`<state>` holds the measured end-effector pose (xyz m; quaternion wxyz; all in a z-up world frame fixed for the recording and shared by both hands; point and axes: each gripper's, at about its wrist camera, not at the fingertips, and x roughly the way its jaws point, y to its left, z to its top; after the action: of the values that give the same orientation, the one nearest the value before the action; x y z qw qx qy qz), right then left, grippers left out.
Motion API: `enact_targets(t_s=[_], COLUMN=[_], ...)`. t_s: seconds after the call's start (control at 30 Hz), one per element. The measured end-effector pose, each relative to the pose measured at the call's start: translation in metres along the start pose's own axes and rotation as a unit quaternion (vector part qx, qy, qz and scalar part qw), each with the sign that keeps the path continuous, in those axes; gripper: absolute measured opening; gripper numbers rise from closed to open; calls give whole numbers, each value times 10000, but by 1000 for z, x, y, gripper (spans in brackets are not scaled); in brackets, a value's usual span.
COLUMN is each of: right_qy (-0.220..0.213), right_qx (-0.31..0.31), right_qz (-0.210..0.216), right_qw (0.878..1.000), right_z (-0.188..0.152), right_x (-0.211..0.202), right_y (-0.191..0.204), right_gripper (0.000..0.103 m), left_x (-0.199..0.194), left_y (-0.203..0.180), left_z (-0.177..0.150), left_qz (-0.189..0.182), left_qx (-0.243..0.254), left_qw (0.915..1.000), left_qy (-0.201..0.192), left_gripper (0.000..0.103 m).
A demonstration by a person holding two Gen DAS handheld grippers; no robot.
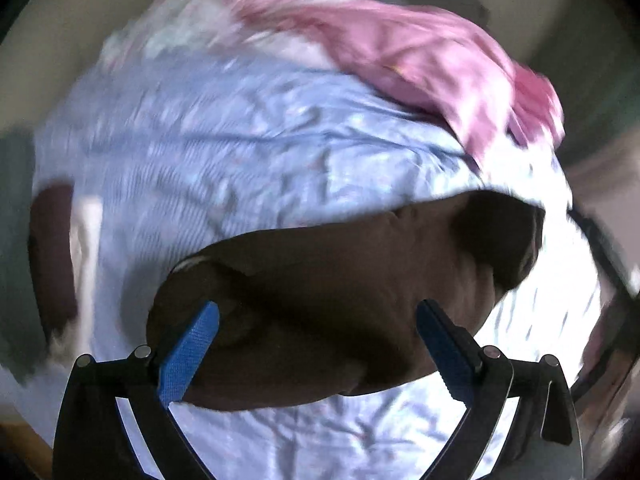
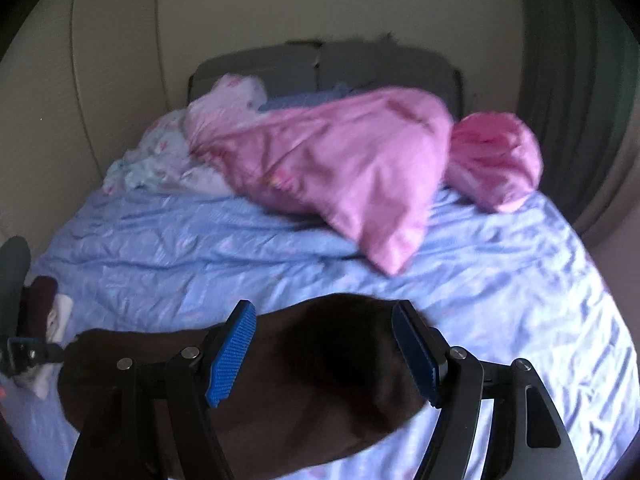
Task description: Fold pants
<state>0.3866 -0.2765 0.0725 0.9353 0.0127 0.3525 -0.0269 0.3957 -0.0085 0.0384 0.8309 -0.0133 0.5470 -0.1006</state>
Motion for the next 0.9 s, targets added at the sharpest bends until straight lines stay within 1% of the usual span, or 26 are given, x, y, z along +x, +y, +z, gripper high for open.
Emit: enact_targets(t_s=[0.07,0.13,0.23,0.3,0.37,0.43,0.5,0.57,0.63,0.7,0.73,0.77,0.8,0.9], right_qy=[-106,-83,26,109,187,256,277,245,360,538,618,680,700,890], right_qx=[142,328,581,576,423,250,62,-214,-521,-643,-694,-661,-569,-34], right_qz=[-93,-136,-52,40,160,220,323,442,599,455,308,91,-25,-206], right_qw=[9998,9993,9983,9983,9988,9991,9991,9985,9962,9954,9952,9955,9959,9958], right_z=[-5,-11,-24,-34,-41,-46,-47,-44,-40,-37,-36,-34,-33,-33], right_x=[-6,-6,0,7,15,22,27,33,47,64,75,86,94,122], right_y=[-24,-47,-81,-95,-100,-100,-93,-82,-69,-63,-63,-66,-72,-97], right_gripper=[72,72,71,71,70,67,63,63,63,54,53,52,51,51], left_x=[9,21,44,59,73,84,95,102,104,105,105,105,107,113], left_y=[-24,-40,-59,-67,-70,-69,-66,-62,-60,-59,-60,-60,-61,-66], left_z=[-10,-18,-29,-33,-35,-39,-40,-39,-38,-37,-38,-39,-40,-43], left_qz=[76,101,166,268,342,366,339,278,273,285,310,335,369,497], left_qx=[512,805,1109,1208,1256,1253,1164,1055,1020,1041,1071,1104,1147,1260], left_qw=[9986,9967,9936,9921,9912,9912,9924,9938,9941,9938,9933,9928,9922,9903], left_qy=[-56,-79,-151,-195,-235,-241,-209,-215,-241,-267,-290,-310,-319,-298], left_gripper=[100,100,97,94,91,88,88,88,88,88,88,88,88,88])
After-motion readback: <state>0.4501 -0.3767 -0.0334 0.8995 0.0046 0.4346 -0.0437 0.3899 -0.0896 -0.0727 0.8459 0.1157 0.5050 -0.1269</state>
